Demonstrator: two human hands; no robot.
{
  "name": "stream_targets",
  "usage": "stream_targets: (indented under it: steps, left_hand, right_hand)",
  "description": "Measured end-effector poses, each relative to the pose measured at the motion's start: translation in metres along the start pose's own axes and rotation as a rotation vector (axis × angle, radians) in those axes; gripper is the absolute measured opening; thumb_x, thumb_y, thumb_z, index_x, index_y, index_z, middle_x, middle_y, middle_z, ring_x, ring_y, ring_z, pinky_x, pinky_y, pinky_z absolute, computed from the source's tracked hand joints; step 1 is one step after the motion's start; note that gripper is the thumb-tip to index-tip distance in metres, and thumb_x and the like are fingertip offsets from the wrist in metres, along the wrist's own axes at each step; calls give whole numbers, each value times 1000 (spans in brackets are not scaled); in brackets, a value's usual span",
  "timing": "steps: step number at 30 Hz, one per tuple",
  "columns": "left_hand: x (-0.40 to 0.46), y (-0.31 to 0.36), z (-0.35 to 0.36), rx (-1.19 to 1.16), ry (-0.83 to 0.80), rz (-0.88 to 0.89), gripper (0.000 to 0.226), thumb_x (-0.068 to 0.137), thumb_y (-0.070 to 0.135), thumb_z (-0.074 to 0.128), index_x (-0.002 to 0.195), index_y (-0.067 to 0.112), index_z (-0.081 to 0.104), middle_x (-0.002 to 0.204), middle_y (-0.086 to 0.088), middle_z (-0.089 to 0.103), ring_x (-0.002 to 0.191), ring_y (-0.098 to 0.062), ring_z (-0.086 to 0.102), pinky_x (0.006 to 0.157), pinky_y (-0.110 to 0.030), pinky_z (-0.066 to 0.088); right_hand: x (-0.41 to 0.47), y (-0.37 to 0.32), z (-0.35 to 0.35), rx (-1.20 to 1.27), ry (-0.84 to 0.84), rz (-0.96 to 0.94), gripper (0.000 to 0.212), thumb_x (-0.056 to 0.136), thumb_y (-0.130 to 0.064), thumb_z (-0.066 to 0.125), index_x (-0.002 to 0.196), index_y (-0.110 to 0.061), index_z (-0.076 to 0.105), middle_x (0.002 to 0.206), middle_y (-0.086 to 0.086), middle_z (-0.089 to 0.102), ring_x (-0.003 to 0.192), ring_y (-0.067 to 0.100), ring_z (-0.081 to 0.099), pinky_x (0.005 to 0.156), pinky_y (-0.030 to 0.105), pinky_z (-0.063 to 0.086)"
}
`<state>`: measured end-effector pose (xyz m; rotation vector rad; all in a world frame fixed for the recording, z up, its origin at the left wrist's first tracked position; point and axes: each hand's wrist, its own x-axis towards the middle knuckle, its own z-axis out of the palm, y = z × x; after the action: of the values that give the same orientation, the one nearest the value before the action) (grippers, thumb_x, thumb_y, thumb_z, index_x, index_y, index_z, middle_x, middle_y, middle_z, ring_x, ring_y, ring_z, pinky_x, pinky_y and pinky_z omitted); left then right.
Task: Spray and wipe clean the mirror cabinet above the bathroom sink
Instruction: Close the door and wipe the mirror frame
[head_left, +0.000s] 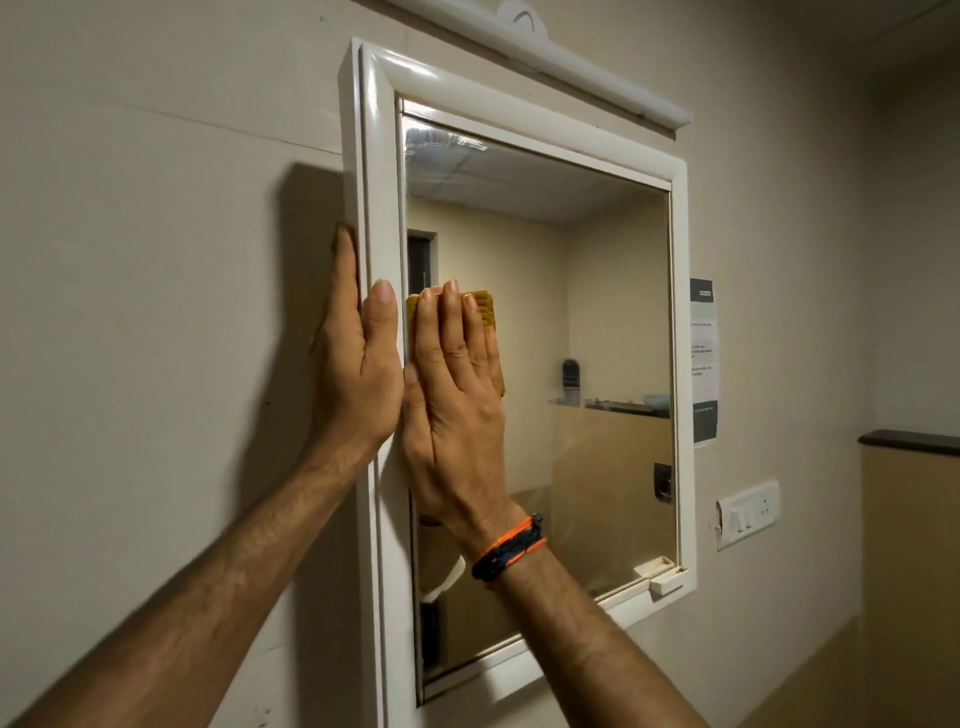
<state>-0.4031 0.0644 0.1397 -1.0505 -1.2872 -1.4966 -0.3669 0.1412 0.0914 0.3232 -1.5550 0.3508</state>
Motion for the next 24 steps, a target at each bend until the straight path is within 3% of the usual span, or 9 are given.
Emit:
stream_targets:
  steps: [8,14,20,24]
  left_hand:
    - [-49,-6,-5,1,6,-18,55,104,26,36,155,12,21,161,0,26,147,-6,24,120,-39,26]
    - [-53,-3,-7,21,-1,-19,54,104,25,33,154,11,20,161,1,24,147,-4,22,121,-31,24]
    - [-54,-3,-6,8,5,-17,54,105,24,34,155,9,21,161,1,25,147,-5,23,121,-34,23]
    - [-53,-7,-6,13,14,-11,54,105,25,34,155,10,22,161,4,25,147,-2,22,122,-36,23]
  right_hand:
    - [-36,-3,-4,5,-57,5,52,100,-17,39,150,-3,30,161,12,20,150,23,13,123,46,14]
    - [-39,17,-11,-33,-63,-44,53,100,-23,34,149,-2,32,159,14,23,150,25,15,122,48,15]
    - [-38,88,-45,-93,6,157,57,100,-26,31,154,-9,22,163,4,12,151,17,5,124,37,4]
    - [-35,142,-73,-104,55,301,56,101,-31,25,154,-14,18,163,3,11,151,17,5,124,41,6]
